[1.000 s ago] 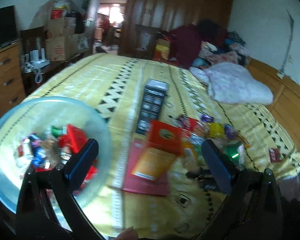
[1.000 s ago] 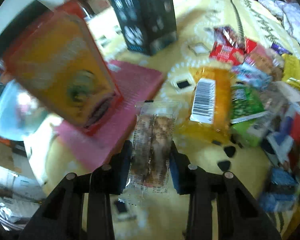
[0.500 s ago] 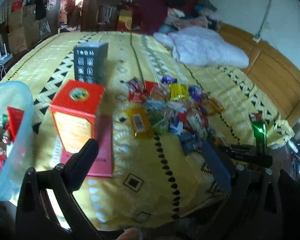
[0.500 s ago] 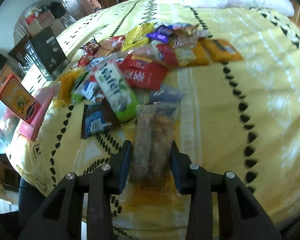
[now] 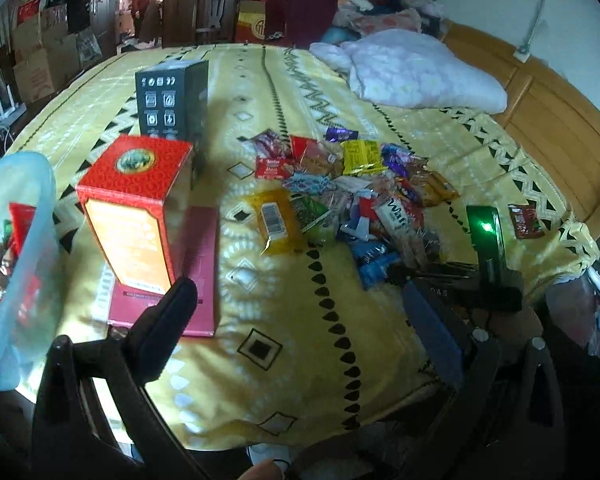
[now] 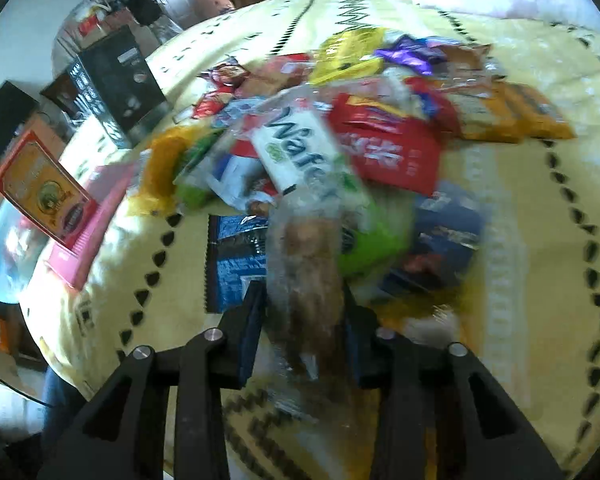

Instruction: Organize snacks

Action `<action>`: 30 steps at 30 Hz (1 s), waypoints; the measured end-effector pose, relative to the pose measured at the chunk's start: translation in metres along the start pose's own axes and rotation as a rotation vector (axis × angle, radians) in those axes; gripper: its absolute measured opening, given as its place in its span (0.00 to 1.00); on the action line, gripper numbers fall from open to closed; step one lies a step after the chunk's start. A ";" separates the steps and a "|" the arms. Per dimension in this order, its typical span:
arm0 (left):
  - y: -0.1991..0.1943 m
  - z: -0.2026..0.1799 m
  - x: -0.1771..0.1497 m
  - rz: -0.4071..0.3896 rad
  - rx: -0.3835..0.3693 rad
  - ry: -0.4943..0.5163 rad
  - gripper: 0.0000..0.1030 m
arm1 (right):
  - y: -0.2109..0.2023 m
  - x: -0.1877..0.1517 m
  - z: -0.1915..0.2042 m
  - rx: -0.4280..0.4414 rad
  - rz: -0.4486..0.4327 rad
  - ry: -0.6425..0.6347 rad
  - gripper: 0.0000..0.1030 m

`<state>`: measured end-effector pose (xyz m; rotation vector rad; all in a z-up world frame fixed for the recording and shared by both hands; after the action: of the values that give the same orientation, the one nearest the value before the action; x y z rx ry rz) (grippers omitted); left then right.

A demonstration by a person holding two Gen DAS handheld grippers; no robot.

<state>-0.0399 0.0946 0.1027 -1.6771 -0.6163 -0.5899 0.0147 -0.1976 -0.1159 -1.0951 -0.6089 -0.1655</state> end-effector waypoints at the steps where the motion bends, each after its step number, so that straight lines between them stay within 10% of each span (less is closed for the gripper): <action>1: 0.001 0.001 -0.001 0.006 -0.002 -0.002 1.00 | 0.001 0.000 0.013 0.052 0.011 -0.015 0.41; 5: 0.015 0.003 -0.012 0.042 -0.001 -0.008 1.00 | -0.011 -0.014 0.056 0.181 0.039 -0.088 0.29; 13: 0.032 -0.002 -0.036 0.097 -0.030 -0.056 1.00 | -0.045 -0.008 -0.037 -0.159 -0.055 -0.054 0.38; 19: 0.029 0.005 -0.037 0.097 -0.027 -0.066 1.00 | -0.008 0.014 0.036 0.069 0.010 -0.256 0.52; 26: 0.033 -0.003 -0.047 0.116 -0.056 -0.046 1.00 | 0.064 0.016 0.059 0.015 0.162 -0.348 0.66; 30: 0.036 -0.010 -0.049 0.119 -0.072 -0.036 1.00 | 0.069 0.022 0.061 -0.013 0.143 -0.340 0.54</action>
<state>-0.0516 0.0750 0.0454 -1.7824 -0.5215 -0.5025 0.0381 -0.1093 -0.1390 -1.1846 -0.8291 0.1447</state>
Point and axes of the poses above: each gripper's, at about its wrist camera, not at the fingertips, and y roughly the way its jaws point, z to its left, x to its top, the point moved 10 cm from there along y, roughly the way its jaws point, and after that the axes turned 4 degrees about -z, right-handed, at the moved point
